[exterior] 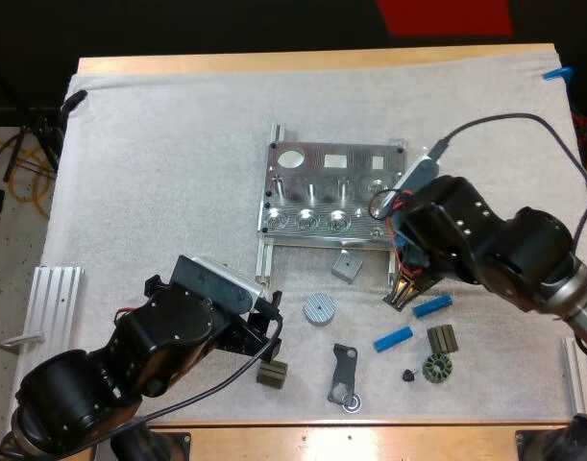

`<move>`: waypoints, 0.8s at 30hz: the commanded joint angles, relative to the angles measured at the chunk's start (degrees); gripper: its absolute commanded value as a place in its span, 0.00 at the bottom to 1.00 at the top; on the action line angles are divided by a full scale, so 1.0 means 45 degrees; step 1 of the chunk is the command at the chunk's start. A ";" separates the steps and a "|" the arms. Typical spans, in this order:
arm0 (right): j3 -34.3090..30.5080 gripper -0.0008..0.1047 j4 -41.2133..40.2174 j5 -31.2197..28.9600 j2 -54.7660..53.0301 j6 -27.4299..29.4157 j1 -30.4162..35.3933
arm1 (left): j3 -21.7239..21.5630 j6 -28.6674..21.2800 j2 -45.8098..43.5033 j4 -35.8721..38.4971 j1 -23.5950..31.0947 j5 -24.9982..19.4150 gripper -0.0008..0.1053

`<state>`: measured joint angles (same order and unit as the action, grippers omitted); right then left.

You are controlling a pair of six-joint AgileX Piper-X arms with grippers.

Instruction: Load cells from right to left

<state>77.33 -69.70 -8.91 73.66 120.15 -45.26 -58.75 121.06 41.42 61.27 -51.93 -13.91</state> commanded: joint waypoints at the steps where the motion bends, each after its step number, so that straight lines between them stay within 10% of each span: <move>1: 0.0161 0.01 0.0349 -0.0418 0.0262 0.0578 -0.0019 | -0.0101 0.0148 -0.0053 0.0019 -0.0014 -0.0259 0.67; 18: 0.0718 0.01 0.1075 -0.1652 0.2691 0.2700 0.0548 | -0.0101 0.0089 -0.0053 0.0776 -0.0014 -0.0477 0.67; 24: 0.1837 0.01 0.0942 -0.0195 0.3380 0.2784 0.1812 | -0.0101 0.0089 -0.0053 0.1005 -0.0014 -0.0477 0.67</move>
<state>84.64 -65.45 -11.14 89.06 132.01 -37.65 -58.75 121.09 41.42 65.67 -51.93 -14.92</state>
